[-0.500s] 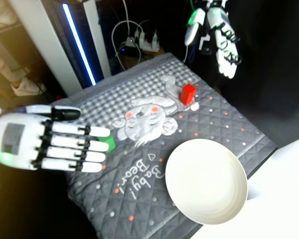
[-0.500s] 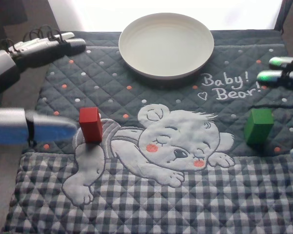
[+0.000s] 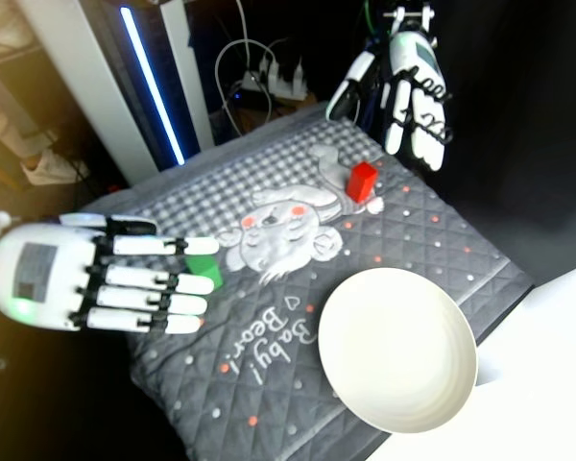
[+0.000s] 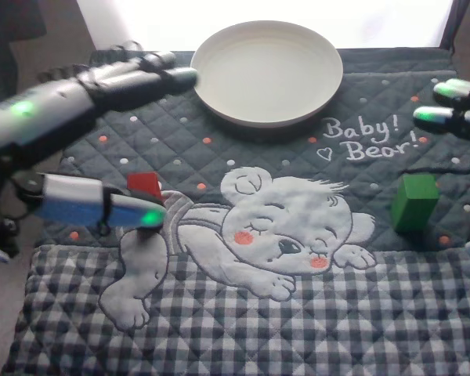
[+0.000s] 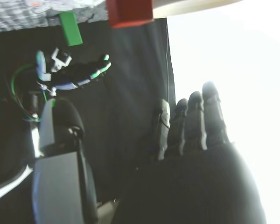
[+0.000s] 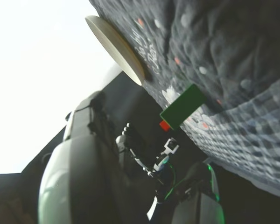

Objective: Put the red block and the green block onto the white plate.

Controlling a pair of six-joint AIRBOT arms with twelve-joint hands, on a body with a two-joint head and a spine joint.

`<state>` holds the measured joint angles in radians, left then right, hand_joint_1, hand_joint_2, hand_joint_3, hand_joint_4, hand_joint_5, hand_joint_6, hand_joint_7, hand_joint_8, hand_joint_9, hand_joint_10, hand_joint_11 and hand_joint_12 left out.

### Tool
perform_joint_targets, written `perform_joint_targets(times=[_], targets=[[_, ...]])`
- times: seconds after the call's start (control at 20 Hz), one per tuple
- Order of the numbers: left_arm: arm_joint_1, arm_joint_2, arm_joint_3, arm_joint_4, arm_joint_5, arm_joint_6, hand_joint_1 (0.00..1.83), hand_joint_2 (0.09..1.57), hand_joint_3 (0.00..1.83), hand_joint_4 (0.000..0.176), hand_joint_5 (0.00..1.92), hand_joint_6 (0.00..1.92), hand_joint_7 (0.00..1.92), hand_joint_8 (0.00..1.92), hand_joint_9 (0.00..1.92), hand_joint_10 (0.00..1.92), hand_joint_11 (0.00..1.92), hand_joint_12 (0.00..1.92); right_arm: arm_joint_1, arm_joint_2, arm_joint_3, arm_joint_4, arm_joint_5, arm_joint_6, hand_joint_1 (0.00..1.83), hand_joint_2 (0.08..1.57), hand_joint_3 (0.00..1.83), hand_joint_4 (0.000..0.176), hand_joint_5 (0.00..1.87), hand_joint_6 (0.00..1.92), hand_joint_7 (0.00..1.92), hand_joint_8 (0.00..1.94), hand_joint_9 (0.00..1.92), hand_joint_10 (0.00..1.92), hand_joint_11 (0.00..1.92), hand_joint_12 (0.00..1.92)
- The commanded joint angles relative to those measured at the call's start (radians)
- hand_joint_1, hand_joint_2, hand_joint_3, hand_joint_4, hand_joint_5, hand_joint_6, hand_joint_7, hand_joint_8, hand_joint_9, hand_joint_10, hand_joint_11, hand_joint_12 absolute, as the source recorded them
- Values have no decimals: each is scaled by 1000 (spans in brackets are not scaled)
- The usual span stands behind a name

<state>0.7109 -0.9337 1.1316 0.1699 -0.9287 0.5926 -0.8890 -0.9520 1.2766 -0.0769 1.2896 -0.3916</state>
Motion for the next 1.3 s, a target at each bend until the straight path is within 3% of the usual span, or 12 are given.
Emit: perform_joint_targets(times=[0.0, 0.15, 0.2, 0.25, 0.4, 0.55, 0.75, 0.85, 1.1, 1.15, 1.2, 1.25], targets=[[-16, -1, 6, -4, -76, -12, 864, 919, 0, 89, 192, 2, 24, 2, 64, 2, 1, 460, 40, -1, 9, 25, 99, 3, 822, 875, 0, 176, 145, 0, 22, 2, 53, 2, 0, 636], [-4, 12, 4, 1, -63, -35, 919, 887, 0, 80, 217, 3, 12, 1, 54, 2, 0, 482, 198, -72, 47, -118, -41, 3, 657, 879, 2, 176, 140, 5, 12, 5, 82, 2, 0, 889], [-5, 11, 6, 2, -50, -37, 916, 874, 0, 129, 175, 0, 17, 1, 59, 2, 0, 511, 208, -84, 53, -127, -48, 3, 661, 868, 0, 176, 163, 6, 24, 4, 96, 4, 0, 945], [-15, 5, 11, 10, -34, -37, 927, 870, 0, 145, 152, 0, 16, 1, 60, 2, 0, 514, 208, -84, 53, -127, -50, 4, 692, 866, 0, 176, 177, 9, 27, 3, 102, 6, 0, 958], [-19, -5, 21, 15, -5, -36, 980, 861, 0, 103, 130, 0, 14, 2, 57, 11, 0, 480, 208, -86, 60, -138, -89, 9, 800, 867, 0, 176, 197, 6, 45, 4, 128, 9, 0, 1007], [-24, -18, 36, 32, 51, -36, 1006, 835, 0, 114, 151, 3, 84, 4, 109, 9, 0, 566, 208, -90, 71, -141, -128, 9, 895, 882, 2, 166, 252, 3, 92, 3, 134, 2, 0, 897], [-41, -36, 52, 70, 118, -36, 957, 798, 0, 46, 243, 0, 180, 0, 214, 1, 20, 551, 208, -91, 85, -142, -160, 9, 791, 847, 0, 165, 301, 2, 143, 1, 153, 8, 0, 924], [-41, -37, 54, 79, 139, -36, 969, 795, 0, 89, 267, 7, 209, 8, 234, 6, 32, 540, 208, -91, 89, -142, -171, 9, 826, 861, 1, 174, 334, 4, 203, 7, 200, 14, 0, 1058], [-41, -47, 68, 87, 184, -36, 960, 842, 0, 9, 413, 15, 325, 10, 339, 14, 87, 708, 208, -93, 94, -141, -198, 9, 982, 885, 1, 137, 426, 2, 424, 8, 438, 36, 48, 1284], [-41, -51, 71, 87, 186, -36, 975, 846, 2, 0, 445, 4, 347, 2, 355, 3, 84, 744, 208, -94, 94, -141, -200, 9, 1018, 861, 0, 79, 533, 10, 612, 45, 649, 127, 177, 1533], [-41, -54, 73, 86, 188, -36, 975, 846, 2, 0, 445, 4, 347, 2, 355, 3, 84, 744, 208, -94, 95, -141, -202, 9, 1018, 861, 0, 79, 533, 10, 612, 45, 649, 127, 177, 1533], [-41, -55, 74, 86, 191, -36, 982, 852, 0, 0, 452, 0, 349, 0, 341, 0, 34, 795, 208, -95, 96, -139, -204, 9, 1045, 862, 0, 52, 564, 3, 677, 13, 586, 415, 198, 1619]])
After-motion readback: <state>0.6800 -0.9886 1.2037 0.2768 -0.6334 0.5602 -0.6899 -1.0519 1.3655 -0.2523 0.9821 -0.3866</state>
